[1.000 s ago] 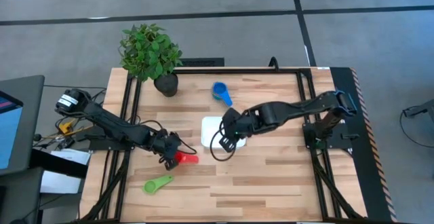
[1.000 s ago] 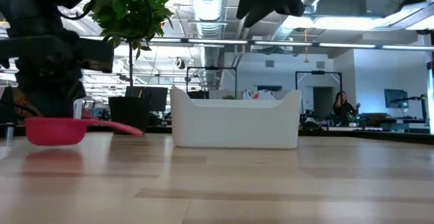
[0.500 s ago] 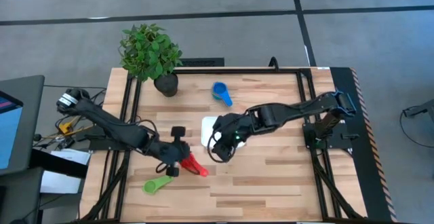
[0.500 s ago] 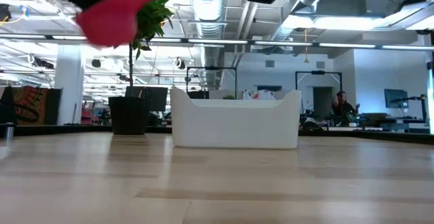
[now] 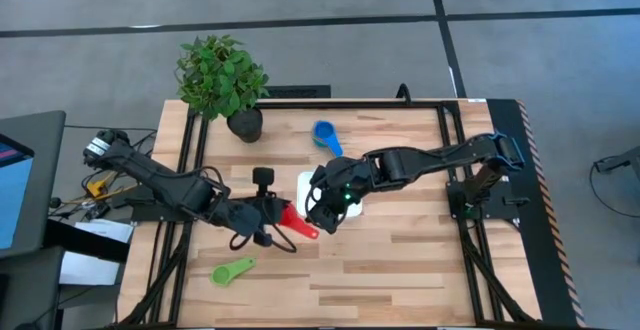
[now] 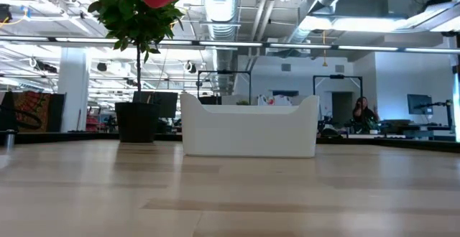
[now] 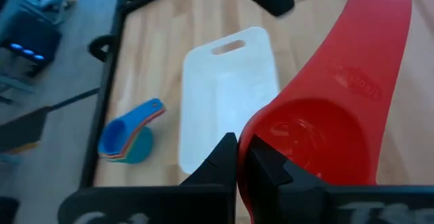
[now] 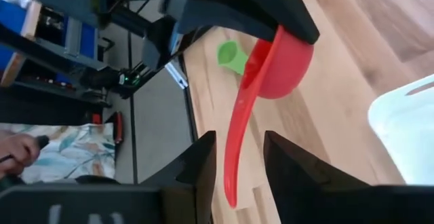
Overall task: Nest measuring cups in basket
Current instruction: Stack the red measuring cup on top of the blue measuring cup
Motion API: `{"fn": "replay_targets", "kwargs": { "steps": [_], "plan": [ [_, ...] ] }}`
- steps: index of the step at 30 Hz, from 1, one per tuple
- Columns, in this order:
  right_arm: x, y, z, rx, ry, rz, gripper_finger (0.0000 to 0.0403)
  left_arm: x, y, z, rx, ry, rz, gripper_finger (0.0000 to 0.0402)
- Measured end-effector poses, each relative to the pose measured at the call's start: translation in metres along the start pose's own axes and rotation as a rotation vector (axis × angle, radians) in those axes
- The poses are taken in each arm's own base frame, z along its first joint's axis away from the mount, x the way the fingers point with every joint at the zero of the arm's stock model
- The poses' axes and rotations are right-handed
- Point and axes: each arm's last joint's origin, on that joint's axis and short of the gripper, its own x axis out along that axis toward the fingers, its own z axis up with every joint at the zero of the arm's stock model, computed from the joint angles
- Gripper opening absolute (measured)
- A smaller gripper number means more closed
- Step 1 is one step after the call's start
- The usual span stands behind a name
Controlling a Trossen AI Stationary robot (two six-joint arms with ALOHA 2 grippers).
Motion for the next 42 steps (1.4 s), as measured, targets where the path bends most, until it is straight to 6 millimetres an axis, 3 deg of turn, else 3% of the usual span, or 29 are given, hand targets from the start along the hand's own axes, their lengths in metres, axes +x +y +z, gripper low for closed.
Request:
{"fn": "replay_targets", "kwargs": {
  "steps": [14,17,22,30,37,42],
  "plan": [
    [-0.004,-0.016,0.008,-0.003,0.036,-0.026,0.0123,0.008,0.025,0.013,0.055,-0.044,0.122,0.0000],
    [-0.005,-0.018,0.010,0.001,0.035,-0.033,0.0095,0.010,0.028,0.013,0.066,-0.045,0.127,0.0001],
    [-0.007,-0.024,0.015,0.011,0.023,-0.054,0.0016,0.014,0.035,0.012,0.011,-0.032,0.138,0.0014],
    [-0.014,-0.043,0.032,0.063,-0.032,-0.089,0.0007,0.010,0.049,0.011,-0.076,-0.036,0.223,0.0090],
    [-0.031,-0.078,0.059,0.075,-0.098,-0.140,0.0006,-0.016,0.076,0.001,-0.228,-0.032,0.259,0.0169],
    [-0.051,-0.110,0.081,0.081,-0.146,-0.172,0.0005,-0.038,0.094,-0.011,-0.328,-0.017,0.284,0.0200]
  ]
}}
